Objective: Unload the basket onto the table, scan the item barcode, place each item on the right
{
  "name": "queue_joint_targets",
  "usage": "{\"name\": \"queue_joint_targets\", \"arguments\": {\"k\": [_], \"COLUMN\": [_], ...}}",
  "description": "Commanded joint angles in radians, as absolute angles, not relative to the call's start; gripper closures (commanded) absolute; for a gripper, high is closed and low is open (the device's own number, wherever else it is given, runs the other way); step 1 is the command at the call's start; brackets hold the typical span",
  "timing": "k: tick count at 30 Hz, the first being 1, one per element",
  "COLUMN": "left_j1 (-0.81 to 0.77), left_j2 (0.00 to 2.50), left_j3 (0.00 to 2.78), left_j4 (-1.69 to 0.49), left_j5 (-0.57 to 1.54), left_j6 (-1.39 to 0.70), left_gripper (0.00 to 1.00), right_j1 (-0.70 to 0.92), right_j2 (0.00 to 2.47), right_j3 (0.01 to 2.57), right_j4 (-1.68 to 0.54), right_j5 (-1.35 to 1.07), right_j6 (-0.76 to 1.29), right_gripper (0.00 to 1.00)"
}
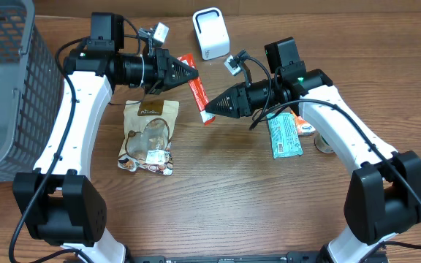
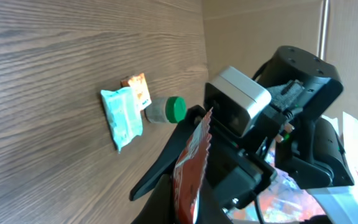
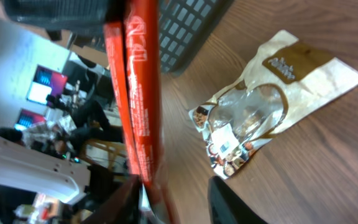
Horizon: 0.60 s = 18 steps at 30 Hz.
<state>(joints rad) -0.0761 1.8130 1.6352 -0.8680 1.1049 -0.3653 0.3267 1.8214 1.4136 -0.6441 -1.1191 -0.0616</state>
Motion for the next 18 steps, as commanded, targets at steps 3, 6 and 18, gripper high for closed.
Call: {"name": "queue_joint_targets", "arguments": {"k": [3, 6, 18], "left_j1": [-0.072, -0.072, -0.072], "left_j2": [1.812, 1.812, 1.812], "left_j3": [1.64, 1.64, 1.64], "left_j4": [-0.866, -0.863, -0.863], "left_j5": [1.154, 1.153, 1.153], "left_j6": [-0.367, -0.367, -0.367], "left_gripper": [0.96, 0.96, 0.96], "right_j1": [0.344, 0.358, 0.366], "right_j2": [1.795, 1.795, 1.795], "right_j3": [1.42, 1.42, 1.42], "right_j4": [-0.673, -0.696, -0.662], "right_j5": [-1.135, -1.139, -1.173], "right_j6": [-0.119, -0.162, -0.167], "right_gripper": [0.71, 0.71, 0.85]}}
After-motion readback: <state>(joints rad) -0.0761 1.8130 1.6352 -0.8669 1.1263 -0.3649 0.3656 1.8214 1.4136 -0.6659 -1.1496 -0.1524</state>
